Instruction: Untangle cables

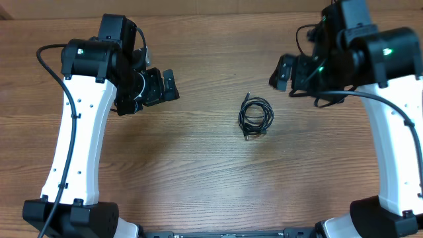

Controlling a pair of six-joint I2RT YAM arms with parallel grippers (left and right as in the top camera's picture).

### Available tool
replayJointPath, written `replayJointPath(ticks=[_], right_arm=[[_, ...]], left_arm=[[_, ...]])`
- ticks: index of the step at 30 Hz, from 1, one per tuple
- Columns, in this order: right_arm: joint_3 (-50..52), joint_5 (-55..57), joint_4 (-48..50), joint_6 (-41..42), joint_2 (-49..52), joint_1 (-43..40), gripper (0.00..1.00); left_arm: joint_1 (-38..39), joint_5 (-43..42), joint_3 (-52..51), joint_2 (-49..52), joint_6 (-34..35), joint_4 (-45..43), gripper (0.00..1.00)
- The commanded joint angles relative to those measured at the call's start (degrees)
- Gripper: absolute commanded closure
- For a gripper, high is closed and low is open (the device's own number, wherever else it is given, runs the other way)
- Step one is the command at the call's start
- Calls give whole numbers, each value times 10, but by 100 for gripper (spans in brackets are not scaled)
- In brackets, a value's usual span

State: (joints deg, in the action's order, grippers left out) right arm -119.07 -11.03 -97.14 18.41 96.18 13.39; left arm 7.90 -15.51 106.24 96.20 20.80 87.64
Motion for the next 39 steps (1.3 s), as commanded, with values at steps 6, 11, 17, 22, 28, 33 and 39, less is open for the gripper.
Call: replayJointPath(ticks=[6,11,17,22,28,33,39], right_arm=[[145,56,54,11,0,11,0],[231,53,154,12,0,10,0],[311,16,255,13,10,11,7],[355,5,292,13,27,11,39],[395,5,331,16,44,12,50],[404,4,337,16,73,16,51],[403,-20,345,28,83,17,53]], left_arm=[[5,-6,7,-11,-5,-1,0],[5,-6,7,-11,-5,-1,1],[5,-7,7,-11,15,0,0],[5,-7,7,-11,16,0,0],[6,-77,7,-11,17,31,0],[31,-111,7,-11,-30,38,0],[88,-75,7,-11,-42,31,1]])
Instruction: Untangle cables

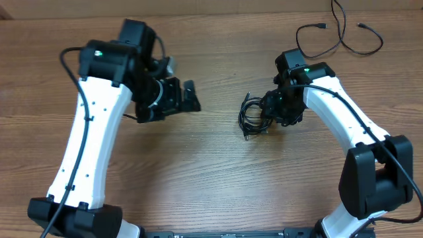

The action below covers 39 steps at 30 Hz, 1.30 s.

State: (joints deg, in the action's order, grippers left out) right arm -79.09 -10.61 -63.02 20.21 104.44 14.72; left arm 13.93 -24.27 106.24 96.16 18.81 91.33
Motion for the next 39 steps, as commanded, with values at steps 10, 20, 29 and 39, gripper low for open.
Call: replayJointPath(ticks=[10,20,29,39], right_arm=[[-14,-30,-9,10,0,-24,45],[-24,-30,-17,3,0,-105,40],[-23,-9,29,11,1,-108,41],[-23,-94,33,-3,2,-84,47]], left_arm=[[53,65,7,-10,-21,-21,0],[64,69,-9,-8,-21,-22,0],[64,66,-21,-7,-21,-28,1],[83,67,-23,-7,-21,-35,0]])
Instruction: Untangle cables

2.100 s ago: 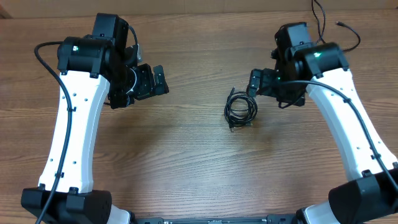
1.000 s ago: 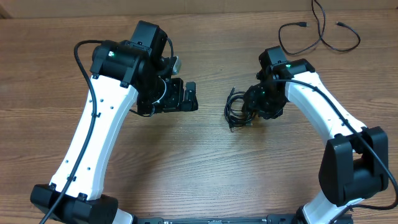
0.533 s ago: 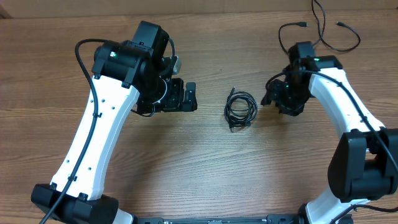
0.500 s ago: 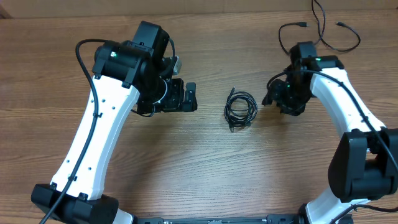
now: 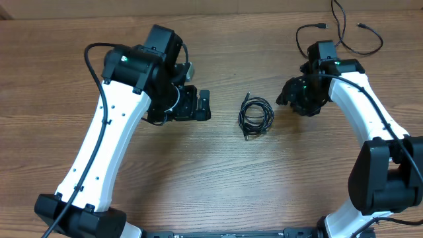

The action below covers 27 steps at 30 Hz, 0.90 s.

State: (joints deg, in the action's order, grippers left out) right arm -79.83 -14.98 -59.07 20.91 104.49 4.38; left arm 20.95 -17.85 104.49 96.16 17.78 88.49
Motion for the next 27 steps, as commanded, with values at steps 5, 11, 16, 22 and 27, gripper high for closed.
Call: replayJointPath(ticks=[5,11,16,22,27], right_arm=[[-15,-76,-12,-35,1,59,48],[-15,-61,7,-24,1,102,49],[-15,6,8,6,1,130,53],[-15,26,1,5,1,139,55],[-15,85,-15,5,1,139,55]], left_arm=[[20,4,-6,-6,-11,-17,0],[21,4,-6,-6,-11,-15,0],[21,5,-6,-6,-11,-10,0],[21,5,-6,-6,-11,-8,0],[21,5,-6,-6,-11,-5,0]])
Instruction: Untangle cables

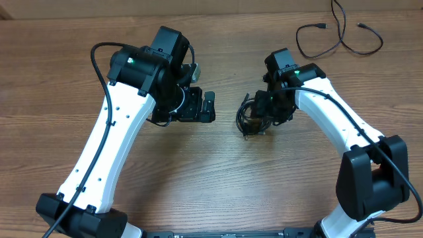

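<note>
A small coil of black cable [247, 121] lies on the wooden table at the middle right. My right gripper [263, 111] sits low over the coil's right side and hides that part. I cannot make out how its jaws stand or whether they hold the cable. My left gripper [209, 107] hangs open a short way to the left of the coil, pointing at it and touching nothing.
A second loose black cable [338, 38] lies spread out at the far right corner of the table [198, 178]. The white arm links reach in from both near corners.
My right gripper was a little to the right of the coil and now sits on the coil's right side. The left gripper has edged slightly right. The coil lies in about the same spot.
Both grippers first hung far out to the sides, with the coil alone between them. Then the right gripper was at the coil's right edge, then off to its right, and now it is on the coil again. The left gripper stood nearer the coil at each moment.
</note>
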Controlling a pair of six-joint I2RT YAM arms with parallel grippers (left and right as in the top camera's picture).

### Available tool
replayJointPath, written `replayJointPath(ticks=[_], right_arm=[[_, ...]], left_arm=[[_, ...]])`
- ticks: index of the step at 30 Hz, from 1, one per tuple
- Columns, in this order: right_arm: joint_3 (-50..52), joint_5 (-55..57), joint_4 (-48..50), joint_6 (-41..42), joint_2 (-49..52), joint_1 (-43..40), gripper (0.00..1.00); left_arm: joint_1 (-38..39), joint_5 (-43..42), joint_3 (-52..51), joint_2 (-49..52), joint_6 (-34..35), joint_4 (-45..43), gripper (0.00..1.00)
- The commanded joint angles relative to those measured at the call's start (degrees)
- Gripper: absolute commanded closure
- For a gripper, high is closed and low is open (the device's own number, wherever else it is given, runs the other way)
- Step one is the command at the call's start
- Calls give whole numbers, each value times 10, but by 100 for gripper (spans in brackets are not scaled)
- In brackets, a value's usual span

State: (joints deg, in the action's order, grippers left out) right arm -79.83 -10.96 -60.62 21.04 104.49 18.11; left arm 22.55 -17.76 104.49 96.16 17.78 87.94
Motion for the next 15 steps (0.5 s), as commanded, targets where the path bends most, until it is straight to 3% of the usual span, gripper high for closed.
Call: replayJointPath(ticks=[1,8,15], right_arm=[[-15,44,2,4,1,2,55],[-15,-7,5,2,2,6,61],[-8,17,11,2,11,10,64]], left_arm=[[5,4,-6,-6,-11,1,1],[5,4,-6,-6,-11,0,0],[5,4,-6,-6,-11,1,0]])
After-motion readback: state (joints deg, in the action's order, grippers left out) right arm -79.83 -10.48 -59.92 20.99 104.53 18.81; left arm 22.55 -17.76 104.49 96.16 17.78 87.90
